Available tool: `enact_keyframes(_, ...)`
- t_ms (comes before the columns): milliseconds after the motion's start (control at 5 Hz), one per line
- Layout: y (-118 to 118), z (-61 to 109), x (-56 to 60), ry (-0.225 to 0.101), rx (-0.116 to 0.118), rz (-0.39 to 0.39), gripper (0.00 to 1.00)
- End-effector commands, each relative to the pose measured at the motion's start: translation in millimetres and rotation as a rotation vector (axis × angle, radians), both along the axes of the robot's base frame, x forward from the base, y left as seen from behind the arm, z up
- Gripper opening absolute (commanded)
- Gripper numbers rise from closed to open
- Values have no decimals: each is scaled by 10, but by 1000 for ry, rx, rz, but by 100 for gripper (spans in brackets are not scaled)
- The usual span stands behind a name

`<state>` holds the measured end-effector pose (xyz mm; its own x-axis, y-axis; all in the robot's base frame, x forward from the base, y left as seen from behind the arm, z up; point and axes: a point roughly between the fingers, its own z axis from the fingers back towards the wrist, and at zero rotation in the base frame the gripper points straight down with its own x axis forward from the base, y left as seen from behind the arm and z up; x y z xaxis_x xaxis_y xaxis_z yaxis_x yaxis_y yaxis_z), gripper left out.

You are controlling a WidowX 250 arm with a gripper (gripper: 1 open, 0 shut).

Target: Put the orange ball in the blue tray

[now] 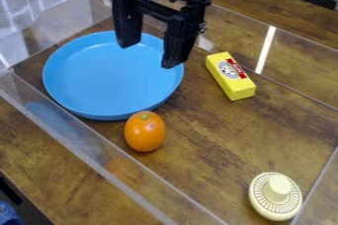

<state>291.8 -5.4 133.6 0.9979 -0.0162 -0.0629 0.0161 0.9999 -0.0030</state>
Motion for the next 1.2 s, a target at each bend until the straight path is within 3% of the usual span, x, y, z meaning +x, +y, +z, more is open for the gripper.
enact_keyframes(0, -15, -81, -16, 10, 0, -12, 100)
enact_keyframes(600, -58, -402, -68, 13, -3, -46, 100)
enact_keyframes(1000, -82, -810, -83, -13, 7, -87, 100)
